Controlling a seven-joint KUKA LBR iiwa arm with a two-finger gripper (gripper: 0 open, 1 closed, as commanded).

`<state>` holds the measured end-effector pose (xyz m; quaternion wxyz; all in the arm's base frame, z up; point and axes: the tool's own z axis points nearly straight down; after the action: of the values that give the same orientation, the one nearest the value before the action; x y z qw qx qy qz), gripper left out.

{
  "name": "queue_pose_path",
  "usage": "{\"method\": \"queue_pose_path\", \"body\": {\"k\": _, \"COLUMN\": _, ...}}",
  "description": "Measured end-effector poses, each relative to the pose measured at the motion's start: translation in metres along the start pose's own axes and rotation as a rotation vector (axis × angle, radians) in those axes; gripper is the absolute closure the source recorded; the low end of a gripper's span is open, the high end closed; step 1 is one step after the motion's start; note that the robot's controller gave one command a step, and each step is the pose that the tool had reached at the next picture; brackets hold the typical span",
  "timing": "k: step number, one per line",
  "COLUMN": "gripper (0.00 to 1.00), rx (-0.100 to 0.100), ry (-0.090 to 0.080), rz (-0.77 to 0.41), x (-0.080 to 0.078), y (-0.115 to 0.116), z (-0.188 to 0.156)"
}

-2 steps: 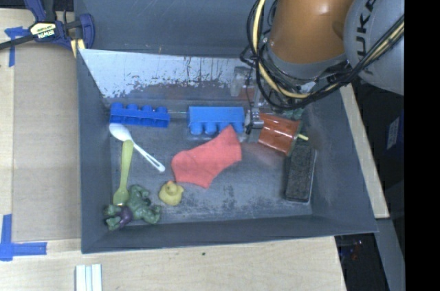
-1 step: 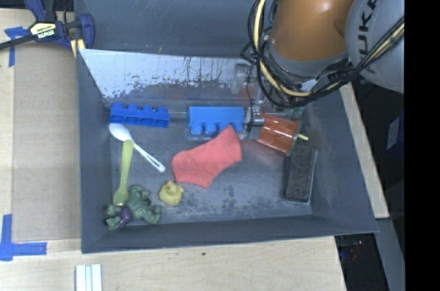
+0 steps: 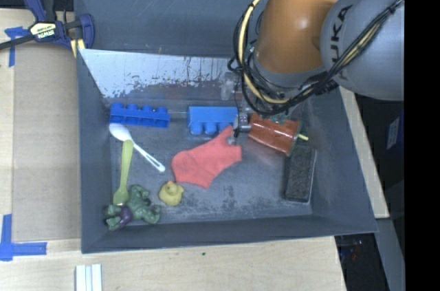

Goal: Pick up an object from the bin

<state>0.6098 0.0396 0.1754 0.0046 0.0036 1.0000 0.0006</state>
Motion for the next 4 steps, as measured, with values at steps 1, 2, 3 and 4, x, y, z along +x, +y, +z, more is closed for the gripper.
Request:
{"method": "queue_pose_path", "body": {"k": 1, "gripper": 0.0, "rx": 0.0, "ry": -0.006, "rz": 0.1, "x": -0.013, "y": 0.001, "z": 0.063}}
{"method": "queue_pose_path", "body": {"k": 2, "gripper": 0.0, "rx": -0.001, "ry": -0.001, "rz": 0.141, "x": -0.002, "y": -0.065, "z": 0.068}}
{"method": "queue_pose_path", "body": {"k": 3, "gripper": 0.0, "rx": 0.003, "ry": -0.005, "rz": 0.065, "x": -0.006, "y": -0.071, "z": 0.073}}
{"method": "queue_pose_path", "body": {"k": 4, "gripper": 0.0, "rx": 0.002, "ry": -0.012, "rz": 0.05, "x": -0.015, "y": -0.042, "z": 0.098}}
